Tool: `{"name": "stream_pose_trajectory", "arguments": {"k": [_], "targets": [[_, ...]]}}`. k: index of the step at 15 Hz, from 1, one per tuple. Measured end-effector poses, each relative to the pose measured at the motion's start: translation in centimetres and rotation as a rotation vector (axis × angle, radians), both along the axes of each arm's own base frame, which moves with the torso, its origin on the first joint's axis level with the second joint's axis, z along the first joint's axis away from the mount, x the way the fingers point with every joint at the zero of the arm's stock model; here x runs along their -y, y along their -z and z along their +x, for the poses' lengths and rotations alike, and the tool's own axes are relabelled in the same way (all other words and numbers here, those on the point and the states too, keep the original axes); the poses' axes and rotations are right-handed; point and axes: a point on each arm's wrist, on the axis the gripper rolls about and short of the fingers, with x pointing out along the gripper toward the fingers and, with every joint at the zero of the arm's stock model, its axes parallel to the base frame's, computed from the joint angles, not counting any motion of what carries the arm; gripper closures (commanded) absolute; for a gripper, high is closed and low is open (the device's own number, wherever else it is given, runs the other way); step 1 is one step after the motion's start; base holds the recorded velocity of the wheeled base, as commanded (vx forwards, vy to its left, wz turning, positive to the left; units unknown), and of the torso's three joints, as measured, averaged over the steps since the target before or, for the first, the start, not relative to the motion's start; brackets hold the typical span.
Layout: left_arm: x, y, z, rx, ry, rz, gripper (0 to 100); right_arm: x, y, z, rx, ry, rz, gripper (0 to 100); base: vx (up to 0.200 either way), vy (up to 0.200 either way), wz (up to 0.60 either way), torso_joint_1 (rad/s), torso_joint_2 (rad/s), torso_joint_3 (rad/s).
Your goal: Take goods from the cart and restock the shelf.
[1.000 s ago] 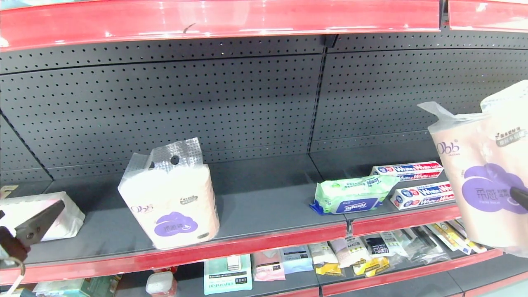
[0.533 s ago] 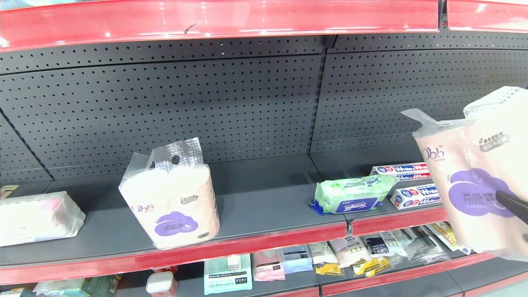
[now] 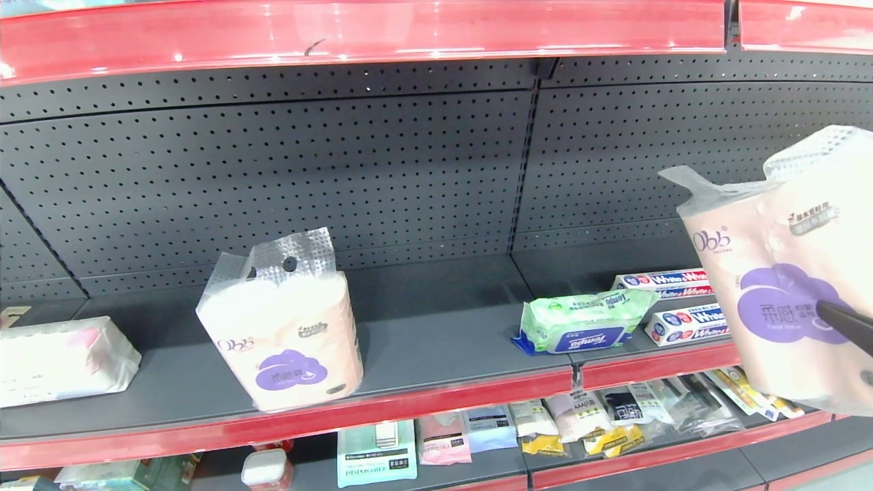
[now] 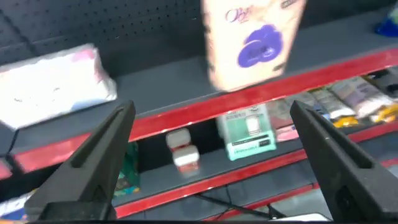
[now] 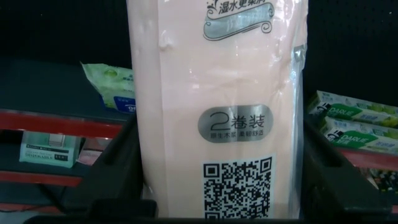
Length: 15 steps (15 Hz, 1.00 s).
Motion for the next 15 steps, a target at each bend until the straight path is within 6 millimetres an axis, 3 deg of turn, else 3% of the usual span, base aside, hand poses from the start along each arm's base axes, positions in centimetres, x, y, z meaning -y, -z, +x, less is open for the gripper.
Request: {"name": "stream_pose_trajectory", "arguments": {"k": [3,9,15], "targets": [[-0.1,1.1,0.1,-0.016,-0.041,0.008,0,0.0,-0.4,0.1,0.009,-0.001,0.001,100,0.000,0.000,0.00,0.000,0.00,0.000],[-0.5,2.1,0.7,-0.020,-0.339,-0.043,0,0.1,-1.4,0.5,0.033,0.008,0.005,100,0.000,0.000,0.00,0.000,0.00,0.000],[0.0,3.8,0.3,-0.001,-0.267,-0.065,0,0.0,-1.3,0.6,0.027,0.005,0.006,100,0.000,0.000,0.00,0.000,0.00,0.000]]}}
